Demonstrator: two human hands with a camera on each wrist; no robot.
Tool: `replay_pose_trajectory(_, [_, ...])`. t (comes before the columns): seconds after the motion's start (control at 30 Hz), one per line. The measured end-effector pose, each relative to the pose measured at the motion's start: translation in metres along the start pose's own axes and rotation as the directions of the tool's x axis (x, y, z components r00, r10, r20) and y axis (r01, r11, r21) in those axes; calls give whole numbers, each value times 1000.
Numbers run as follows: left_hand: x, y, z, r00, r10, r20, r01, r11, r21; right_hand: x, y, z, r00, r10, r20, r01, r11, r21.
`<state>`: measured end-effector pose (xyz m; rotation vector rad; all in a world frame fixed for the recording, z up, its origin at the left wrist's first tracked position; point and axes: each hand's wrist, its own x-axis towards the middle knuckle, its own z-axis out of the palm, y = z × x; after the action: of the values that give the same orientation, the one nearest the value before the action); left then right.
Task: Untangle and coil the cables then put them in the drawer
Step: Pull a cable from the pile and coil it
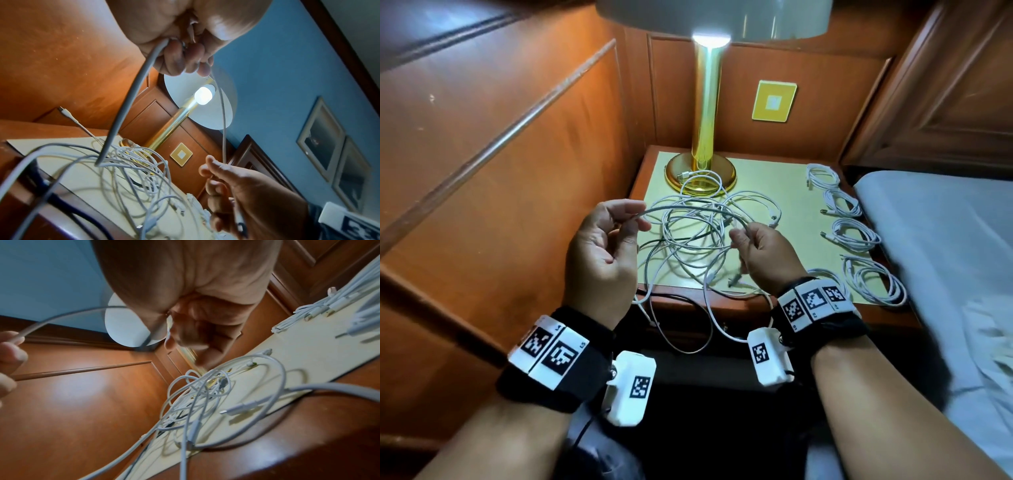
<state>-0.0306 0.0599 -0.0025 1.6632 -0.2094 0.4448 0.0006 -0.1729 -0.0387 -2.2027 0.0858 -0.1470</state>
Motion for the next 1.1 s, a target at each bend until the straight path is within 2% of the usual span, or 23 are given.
replay_pose_trajectory(0.07, [-2, 6, 1, 1000, -2, 18, 3, 997, -81, -4, -9, -1, 999, -47, 0, 47, 999, 8])
replay_pose_trajectory(0.13, [-4, 14, 4, 999, 0, 41, 8, 982, -187, -11, -22, 2, 990, -88, 106, 82, 995, 62])
replay_pose_trajectory(0.17, [-6, 18, 5, 998, 2, 57, 13, 969, -247, -15, -26, 8, 972, -122, 199, 116, 992, 44])
replay_pose_trajectory(0.23, [-8, 24, 7, 996, -6, 92, 41, 924, -381, -24, -31, 24, 898, -180, 400, 199, 980, -5])
replay_pose_trajectory(0.3, [-8, 26, 8, 993, -49, 108, 96, 865, -493, -29, -34, 37, 838, -200, 508, 238, 971, -10])
replay_pose_trajectory(0.57, [13, 15, -8, 965, -262, -13, 173, 670, -722, -30, -46, 24, 760, -178, 625, 307, 946, -104])
replay_pose_trajectory(0.63, [14, 13, -6, 958, -288, -9, 188, 647, -739, -33, -46, 24, 778, -161, 607, 298, 945, -131])
replay_pose_trajectory(0.67, [15, 11, -5, 953, -302, -6, 199, 642, -741, -34, -47, 23, 796, -161, 584, 261, 961, -91])
replay_pose_trajectory(0.77, [16, 7, -4, 930, -359, 76, 301, 627, -718, -31, -47, 17, 886, -216, 409, 161, 973, 166])
replay_pose_trajectory(0.83, [17, -1, -2, 905, -380, 191, 409, 658, -632, -26, -46, 12, 923, -261, 282, 129, 902, 412])
replay_pose_trajectory(0.9, [16, -13, 2, 901, -336, 273, 423, 819, -387, -25, -48, 9, 942, -233, 240, -2, 714, 700])
replay_pose_trajectory(0.97, [11, -24, 10, 895, -203, 397, 243, 968, -53, -27, -51, 7, 946, -195, 258, -137, 481, 866])
replay_pose_trajectory(1.03, [5, -32, 18, 835, -118, 538, 40, 987, 153, -28, -52, 5, 938, -195, 288, -217, 317, 923])
replay_pose_trajectory(1.1, [3, -35, 24, 818, -120, 562, -38, 965, 261, -29, -53, 1, 921, -231, 315, -268, 211, 940])
